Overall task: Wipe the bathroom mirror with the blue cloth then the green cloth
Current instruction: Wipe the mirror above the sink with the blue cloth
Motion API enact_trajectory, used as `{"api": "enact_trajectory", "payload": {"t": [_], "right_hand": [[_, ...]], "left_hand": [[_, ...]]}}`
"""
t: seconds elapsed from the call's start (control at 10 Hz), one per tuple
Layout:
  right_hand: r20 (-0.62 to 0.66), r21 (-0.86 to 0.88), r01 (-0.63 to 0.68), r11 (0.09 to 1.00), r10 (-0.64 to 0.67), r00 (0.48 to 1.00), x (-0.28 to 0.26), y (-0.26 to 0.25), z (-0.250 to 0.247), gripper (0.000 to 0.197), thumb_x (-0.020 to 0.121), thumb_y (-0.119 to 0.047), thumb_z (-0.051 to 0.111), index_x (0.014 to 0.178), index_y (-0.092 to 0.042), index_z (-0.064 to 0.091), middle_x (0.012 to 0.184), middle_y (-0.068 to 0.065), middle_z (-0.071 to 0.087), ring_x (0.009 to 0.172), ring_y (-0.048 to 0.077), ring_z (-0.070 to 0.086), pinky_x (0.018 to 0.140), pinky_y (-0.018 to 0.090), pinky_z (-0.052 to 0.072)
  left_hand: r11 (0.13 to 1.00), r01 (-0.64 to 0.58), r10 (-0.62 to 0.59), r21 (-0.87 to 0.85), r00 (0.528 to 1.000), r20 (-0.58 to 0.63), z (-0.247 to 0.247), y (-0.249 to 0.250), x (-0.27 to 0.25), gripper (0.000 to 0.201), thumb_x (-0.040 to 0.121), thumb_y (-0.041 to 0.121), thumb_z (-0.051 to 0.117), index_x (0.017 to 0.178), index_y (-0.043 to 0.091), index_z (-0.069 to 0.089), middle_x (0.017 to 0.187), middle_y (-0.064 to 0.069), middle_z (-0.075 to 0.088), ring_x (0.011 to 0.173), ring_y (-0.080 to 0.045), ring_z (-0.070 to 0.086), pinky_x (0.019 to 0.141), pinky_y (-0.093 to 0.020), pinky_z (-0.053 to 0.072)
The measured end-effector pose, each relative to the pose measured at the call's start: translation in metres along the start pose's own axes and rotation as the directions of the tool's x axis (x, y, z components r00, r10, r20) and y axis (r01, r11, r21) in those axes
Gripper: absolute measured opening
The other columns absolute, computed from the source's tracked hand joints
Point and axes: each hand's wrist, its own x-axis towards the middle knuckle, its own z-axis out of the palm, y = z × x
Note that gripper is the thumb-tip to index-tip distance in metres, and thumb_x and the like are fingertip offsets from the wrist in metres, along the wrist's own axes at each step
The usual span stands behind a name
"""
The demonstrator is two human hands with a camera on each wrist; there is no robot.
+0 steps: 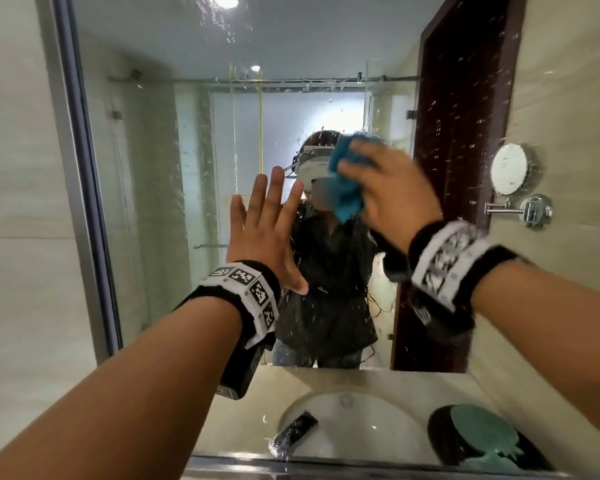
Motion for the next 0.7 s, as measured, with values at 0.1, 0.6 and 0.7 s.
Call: {"api": "enact_trajectory", "payload": {"t": [0.1, 0.6, 0.7], "right_hand": [[-0.176, 0.015, -0.152, 0.988, 0.153, 0.972, 0.037, -0.002, -0.016, 0.04, 0.088, -0.002, 0.049, 0.125, -0.013, 0.059, 0.142, 0.006, 0.042, 0.128, 0.016, 0.034, 0.106, 0.007, 0.01], [0.327, -0.006, 0.09, 0.996, -0.084, 0.941, -0.092, -0.001, 0.017, 0.053, 0.076, -0.004, 0.061, 0.128, -0.001, 0.052, 0.127, 0.018, 0.054, 0.116, 0.026, 0.054, 0.095, 0.043, 0.047], [0.054, -0.03, -0.09, 0.996, 0.091, 0.994, -0.048, 0.0, -0.011, 0.036, 0.082, -0.007, 0.046, 0.111, -0.005, 0.066, 0.131, 0.019, 0.052, 0.119, 0.009, 0.04, 0.108, 0.013, 0.024]], "left_hand": [[1.0, 0.002, -0.002, -0.007, 1.0, -0.005, 0.0, 0.0, -0.001, 0.154, 0.046, 0.071, 0.077, 0.137, 0.025, -0.039, 0.144, -0.004, -0.045, 0.135, -0.026, -0.037, 0.113, -0.053, -0.013], [0.999, -0.036, 0.035, -0.008, 0.996, -0.083, 0.014, -0.008, 0.005, 0.155, 0.042, 0.075, 0.074, 0.143, 0.022, -0.031, 0.145, -0.006, -0.044, 0.135, -0.025, -0.037, 0.11, -0.051, -0.017], [0.999, -0.044, 0.041, -0.028, 0.995, -0.09, 0.015, -0.009, 0.005, 0.157, 0.041, 0.076, 0.074, 0.136, 0.024, -0.04, 0.145, -0.005, -0.044, 0.135, -0.025, -0.037, 0.112, -0.052, -0.016]]}}
